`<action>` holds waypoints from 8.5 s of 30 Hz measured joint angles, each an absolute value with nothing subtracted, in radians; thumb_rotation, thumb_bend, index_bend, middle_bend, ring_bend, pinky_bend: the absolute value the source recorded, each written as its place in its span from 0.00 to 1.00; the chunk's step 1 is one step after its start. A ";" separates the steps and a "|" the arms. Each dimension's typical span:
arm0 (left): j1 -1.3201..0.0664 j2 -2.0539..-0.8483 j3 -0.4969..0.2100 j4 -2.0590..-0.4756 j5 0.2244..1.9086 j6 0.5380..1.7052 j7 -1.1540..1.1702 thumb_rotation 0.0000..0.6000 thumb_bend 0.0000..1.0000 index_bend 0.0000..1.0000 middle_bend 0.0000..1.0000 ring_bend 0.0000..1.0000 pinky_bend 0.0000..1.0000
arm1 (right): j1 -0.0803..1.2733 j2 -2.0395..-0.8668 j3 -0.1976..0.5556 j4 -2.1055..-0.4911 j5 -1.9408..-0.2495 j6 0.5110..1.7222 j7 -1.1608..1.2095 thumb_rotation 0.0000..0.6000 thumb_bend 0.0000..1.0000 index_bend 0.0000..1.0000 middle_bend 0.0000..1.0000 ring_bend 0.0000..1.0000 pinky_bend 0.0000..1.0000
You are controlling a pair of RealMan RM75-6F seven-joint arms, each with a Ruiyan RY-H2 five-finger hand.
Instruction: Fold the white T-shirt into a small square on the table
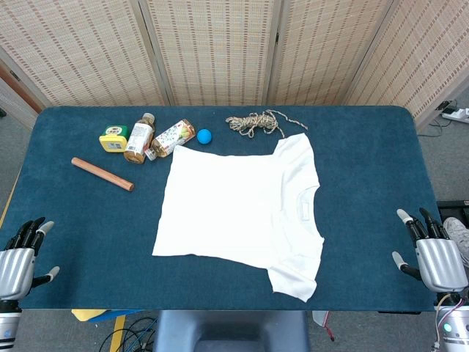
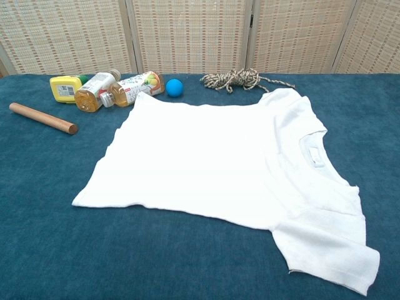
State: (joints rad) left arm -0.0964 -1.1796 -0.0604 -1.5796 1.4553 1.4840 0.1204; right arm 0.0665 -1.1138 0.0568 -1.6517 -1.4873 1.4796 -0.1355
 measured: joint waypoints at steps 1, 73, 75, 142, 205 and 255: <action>-0.097 -1.182 -0.062 -1.578 1.457 1.487 0.120 1.00 0.13 0.16 0.12 0.11 0.27 | 0.066 -1.113 0.057 -1.652 -1.487 1.481 -0.135 1.00 0.28 0.08 0.21 0.09 0.16; -0.550 -1.570 -0.003 -1.182 1.594 1.036 -0.056 1.00 0.17 0.47 1.00 0.95 1.00 | 0.059 -1.073 0.068 -1.693 -1.515 1.514 -0.119 1.00 0.30 0.08 0.21 0.26 0.16; -0.551 -1.576 -0.004 -1.179 1.589 1.039 -0.062 1.00 0.17 0.48 1.00 0.95 1.00 | 0.059 -1.074 0.068 -1.692 -1.514 1.514 -0.118 1.00 0.30 0.08 0.21 0.26 0.16; -0.573 -1.600 0.031 -1.196 1.584 1.104 -0.157 1.00 0.48 0.62 1.00 0.95 1.00 | 0.271 -1.273 -0.037 -1.434 -1.727 1.194 -0.133 1.00 0.33 0.34 0.82 0.92 0.97; -0.557 -1.623 0.031 -1.156 1.578 1.122 -0.199 1.00 0.48 0.62 1.00 0.95 1.00 | 0.426 -1.563 -0.065 -1.099 -1.680 1.141 -0.051 1.00 0.40 0.57 0.86 0.96 1.00; -0.353 -1.281 0.214 -1.486 1.769 1.410 -0.327 1.00 0.50 0.66 1.00 0.95 1.00 | 0.256 -1.229 -0.191 -1.515 -1.879 1.504 -0.061 1.00 0.53 0.74 0.90 0.97 1.00</action>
State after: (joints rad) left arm -0.3533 -1.2807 0.2137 -1.4861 1.7694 1.4103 -0.3268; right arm 0.2562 -1.2294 -0.1905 -1.5153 -1.8793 1.5041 -0.0612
